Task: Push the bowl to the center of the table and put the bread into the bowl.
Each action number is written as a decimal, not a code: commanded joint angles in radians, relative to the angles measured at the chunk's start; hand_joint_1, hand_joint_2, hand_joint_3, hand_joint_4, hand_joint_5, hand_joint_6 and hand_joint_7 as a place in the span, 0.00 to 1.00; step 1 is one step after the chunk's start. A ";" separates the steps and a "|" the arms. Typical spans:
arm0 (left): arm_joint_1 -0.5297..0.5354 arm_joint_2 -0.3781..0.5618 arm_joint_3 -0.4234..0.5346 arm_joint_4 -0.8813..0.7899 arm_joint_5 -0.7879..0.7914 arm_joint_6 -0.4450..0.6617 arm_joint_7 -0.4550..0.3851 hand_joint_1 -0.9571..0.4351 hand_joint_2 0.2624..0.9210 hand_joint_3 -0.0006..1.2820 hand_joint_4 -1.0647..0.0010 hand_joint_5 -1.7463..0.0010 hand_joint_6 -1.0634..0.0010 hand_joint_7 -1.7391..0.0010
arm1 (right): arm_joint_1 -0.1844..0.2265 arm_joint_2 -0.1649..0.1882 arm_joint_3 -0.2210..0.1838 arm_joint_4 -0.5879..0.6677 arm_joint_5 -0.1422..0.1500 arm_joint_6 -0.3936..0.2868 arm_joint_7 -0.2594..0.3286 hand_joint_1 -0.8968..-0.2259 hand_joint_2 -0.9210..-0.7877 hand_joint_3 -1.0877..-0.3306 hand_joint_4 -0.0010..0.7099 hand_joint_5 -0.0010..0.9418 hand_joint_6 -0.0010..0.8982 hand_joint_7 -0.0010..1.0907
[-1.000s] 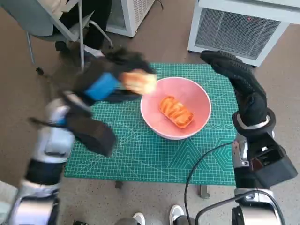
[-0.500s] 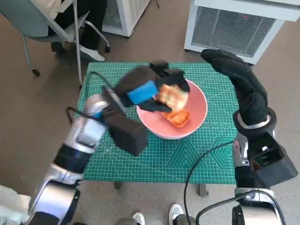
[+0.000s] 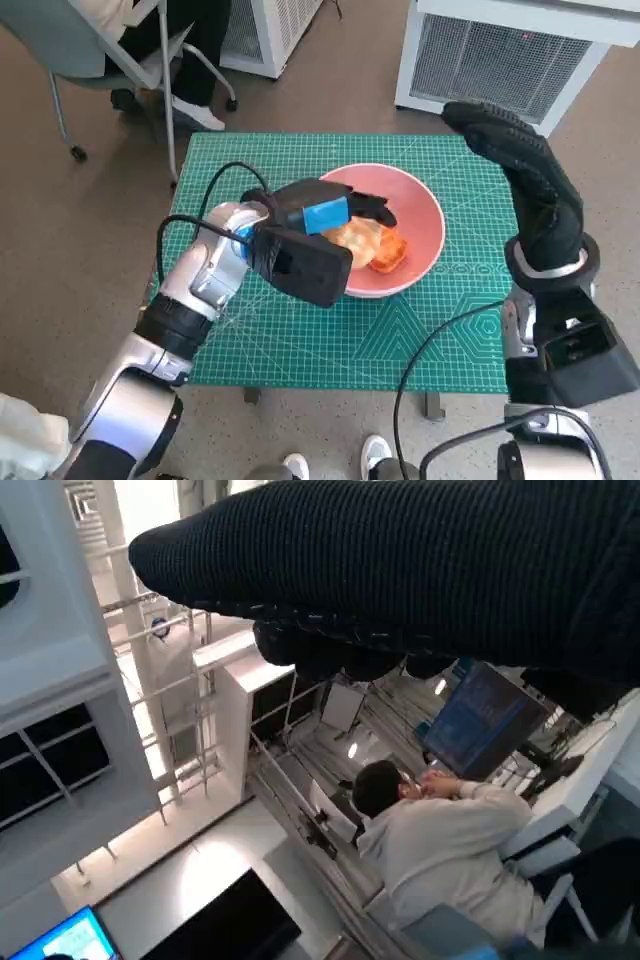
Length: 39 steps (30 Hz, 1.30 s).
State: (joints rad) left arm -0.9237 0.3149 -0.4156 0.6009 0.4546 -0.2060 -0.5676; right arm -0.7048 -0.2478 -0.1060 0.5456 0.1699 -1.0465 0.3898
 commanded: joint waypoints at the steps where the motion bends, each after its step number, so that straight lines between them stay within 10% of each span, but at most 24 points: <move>1: 0.023 0.006 0.069 -0.013 -0.068 -0.091 0.064 0.45 0.99 0.02 0.87 1.00 0.76 0.97 | 0.024 -0.011 -0.006 -0.014 -0.015 0.019 -0.017 0.51 0.00 0.44 0.40 0.00 0.22 0.23; 18: 0.152 -0.134 0.344 -0.004 -0.371 -0.555 0.389 0.37 1.00 0.22 0.77 0.97 0.75 0.98 | 0.011 -0.004 -0.014 -0.068 -0.044 0.079 -0.087 0.50 0.00 0.43 0.39 0.00 0.21 0.23; 39: 0.271 -0.182 0.389 -0.237 -0.534 -0.498 0.338 0.36 1.00 0.30 0.73 0.99 0.72 0.97 | -0.029 0.016 0.004 -0.192 -0.059 0.245 -0.149 0.52 0.00 0.42 0.37 0.00 0.21 0.23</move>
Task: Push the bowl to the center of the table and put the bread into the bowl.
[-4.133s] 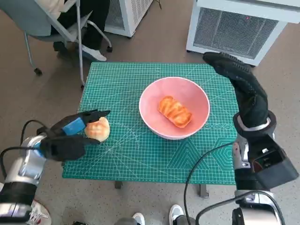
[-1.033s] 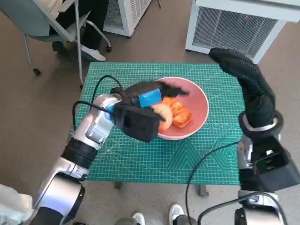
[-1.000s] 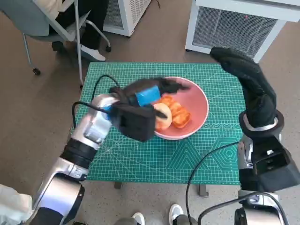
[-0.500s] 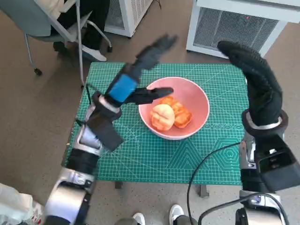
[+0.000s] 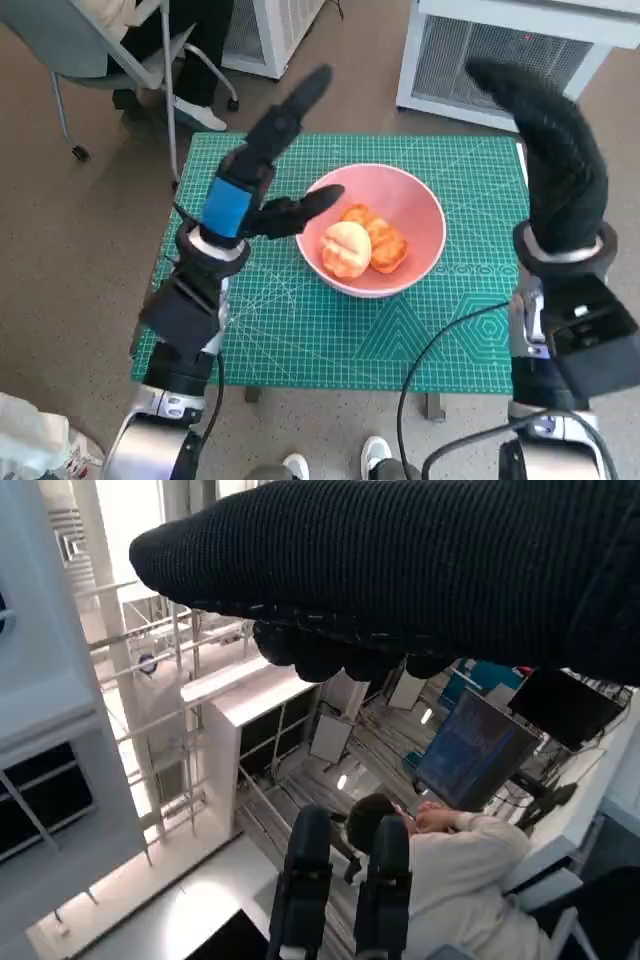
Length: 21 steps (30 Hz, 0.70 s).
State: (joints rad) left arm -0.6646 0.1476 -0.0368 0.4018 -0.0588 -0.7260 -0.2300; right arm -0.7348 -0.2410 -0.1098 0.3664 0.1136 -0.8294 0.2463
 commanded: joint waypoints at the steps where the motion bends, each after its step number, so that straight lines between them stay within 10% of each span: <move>1: 0.012 -0.017 0.011 -0.044 -0.023 0.027 0.001 0.36 1.00 0.30 0.73 0.99 0.72 0.97 | 0.000 0.011 0.009 -0.016 0.001 0.032 -0.004 0.52 0.00 0.42 0.37 0.00 0.21 0.23; 21: 0.003 -0.049 0.039 -0.115 -0.166 0.145 -0.068 0.32 1.00 0.32 0.72 0.99 0.67 0.94 | -0.014 0.016 0.019 0.032 0.026 0.013 0.033 0.53 0.00 0.43 0.38 0.00 0.23 0.22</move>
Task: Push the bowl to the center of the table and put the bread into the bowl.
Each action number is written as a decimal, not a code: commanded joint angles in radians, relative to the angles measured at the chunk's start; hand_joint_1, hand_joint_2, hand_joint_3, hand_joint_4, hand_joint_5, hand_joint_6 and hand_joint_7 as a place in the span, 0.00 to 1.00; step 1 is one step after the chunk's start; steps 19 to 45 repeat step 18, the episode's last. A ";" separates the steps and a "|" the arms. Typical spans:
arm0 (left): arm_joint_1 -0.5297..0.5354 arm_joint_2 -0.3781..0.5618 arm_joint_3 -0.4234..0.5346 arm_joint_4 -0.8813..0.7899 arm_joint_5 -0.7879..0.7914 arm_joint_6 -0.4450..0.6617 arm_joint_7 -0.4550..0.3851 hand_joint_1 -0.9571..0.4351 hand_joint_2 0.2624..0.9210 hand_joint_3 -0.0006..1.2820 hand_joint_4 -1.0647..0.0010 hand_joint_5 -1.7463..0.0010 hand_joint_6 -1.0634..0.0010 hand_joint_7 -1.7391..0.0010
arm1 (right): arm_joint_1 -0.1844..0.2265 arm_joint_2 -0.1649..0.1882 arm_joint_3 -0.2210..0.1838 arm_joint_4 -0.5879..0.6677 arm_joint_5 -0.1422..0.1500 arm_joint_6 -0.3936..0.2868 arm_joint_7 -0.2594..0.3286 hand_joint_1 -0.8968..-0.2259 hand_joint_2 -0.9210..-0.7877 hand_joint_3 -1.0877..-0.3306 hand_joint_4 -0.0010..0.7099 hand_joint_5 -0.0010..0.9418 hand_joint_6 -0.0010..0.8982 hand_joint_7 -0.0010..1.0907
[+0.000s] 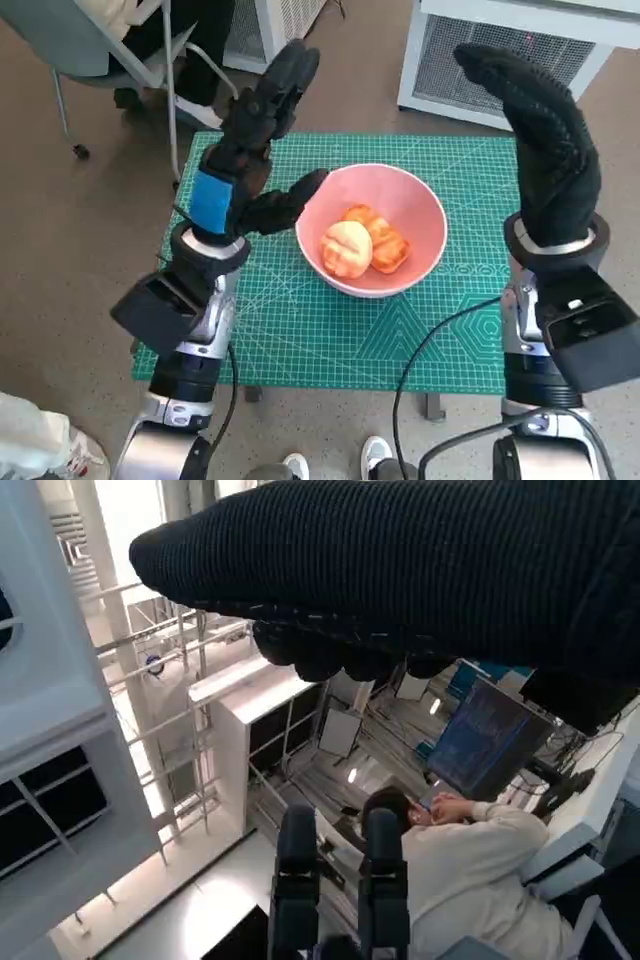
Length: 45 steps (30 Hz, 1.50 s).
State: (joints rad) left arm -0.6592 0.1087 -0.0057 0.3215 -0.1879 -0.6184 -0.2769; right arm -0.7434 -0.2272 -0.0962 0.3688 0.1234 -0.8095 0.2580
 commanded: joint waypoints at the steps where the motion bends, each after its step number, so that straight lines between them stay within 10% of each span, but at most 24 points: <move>1: -0.004 -0.012 0.009 -0.038 -0.043 0.043 -0.025 0.32 1.00 0.32 0.72 0.99 0.67 0.94 | -0.007 0.002 0.006 0.034 0.018 -0.009 0.024 0.54 0.00 0.43 0.38 0.00 0.23 0.22; 45: -0.013 -0.013 0.036 -0.040 -0.044 0.042 -0.056 0.33 1.00 0.31 0.76 1.00 0.70 0.94 | -0.010 0.001 0.012 0.043 0.022 -0.011 0.042 0.55 0.00 0.43 0.38 0.00 0.24 0.22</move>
